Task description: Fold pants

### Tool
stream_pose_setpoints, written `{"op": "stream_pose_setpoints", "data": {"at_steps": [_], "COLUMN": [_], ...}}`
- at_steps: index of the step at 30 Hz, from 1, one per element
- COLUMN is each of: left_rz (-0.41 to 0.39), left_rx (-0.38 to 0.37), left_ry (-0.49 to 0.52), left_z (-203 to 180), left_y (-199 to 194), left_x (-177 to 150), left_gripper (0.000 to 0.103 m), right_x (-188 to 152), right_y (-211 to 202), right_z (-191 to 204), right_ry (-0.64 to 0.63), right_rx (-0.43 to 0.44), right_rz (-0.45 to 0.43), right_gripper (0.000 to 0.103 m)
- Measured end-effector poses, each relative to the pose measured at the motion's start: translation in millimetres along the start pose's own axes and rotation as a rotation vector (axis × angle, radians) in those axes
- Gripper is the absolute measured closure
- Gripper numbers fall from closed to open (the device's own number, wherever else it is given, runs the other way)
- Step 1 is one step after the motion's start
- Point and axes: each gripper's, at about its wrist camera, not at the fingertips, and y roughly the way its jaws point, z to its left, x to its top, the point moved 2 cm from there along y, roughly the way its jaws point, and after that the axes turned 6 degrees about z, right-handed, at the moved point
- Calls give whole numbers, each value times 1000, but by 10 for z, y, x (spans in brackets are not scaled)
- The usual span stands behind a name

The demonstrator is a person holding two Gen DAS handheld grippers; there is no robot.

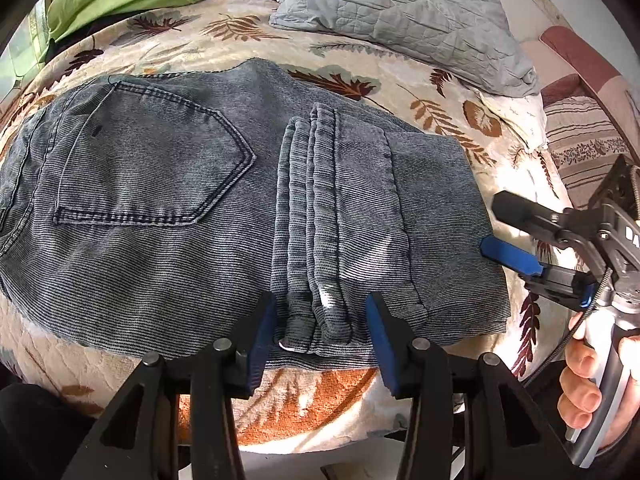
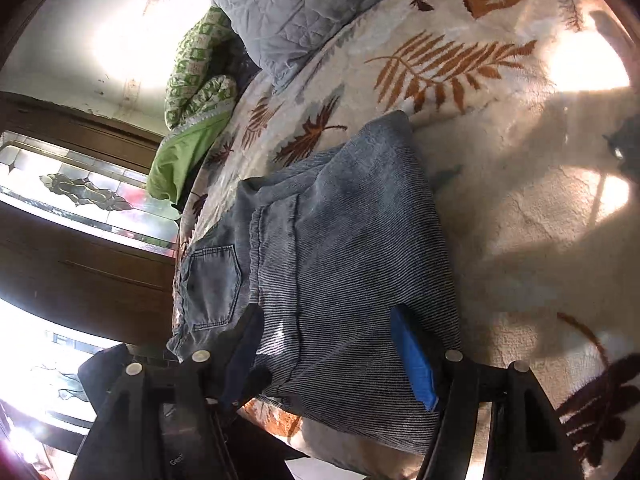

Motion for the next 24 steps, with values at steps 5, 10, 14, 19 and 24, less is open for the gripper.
{"op": "stream_pose_setpoints", "data": {"at_steps": [5,10,14,19,24], "left_rz": [-59,-141,-218,-224,-242], "left_rx": [-34,-59,-55,-80,-67], "left_ry": [-62,-149,-261,-336,-281], "left_z": [108,361,695,968,865], "left_y": [-189,-459,-626,-625,-621], "left_x": [26,-2,-91,-160,-166], "left_gripper": [52,43,36,36,35], "right_x": [-186,-196,-296,-397,-214], "right_y": [6,38,-35,334,201], "right_z": [32,57,281,215,551], "right_ry": [-75,-83,-163,-160,-236], "right_rx": [-18,-52,-7,-60,-77], "right_rz": [2,1,-23,100,56], "right_gripper": [29,30,30,30,30]}}
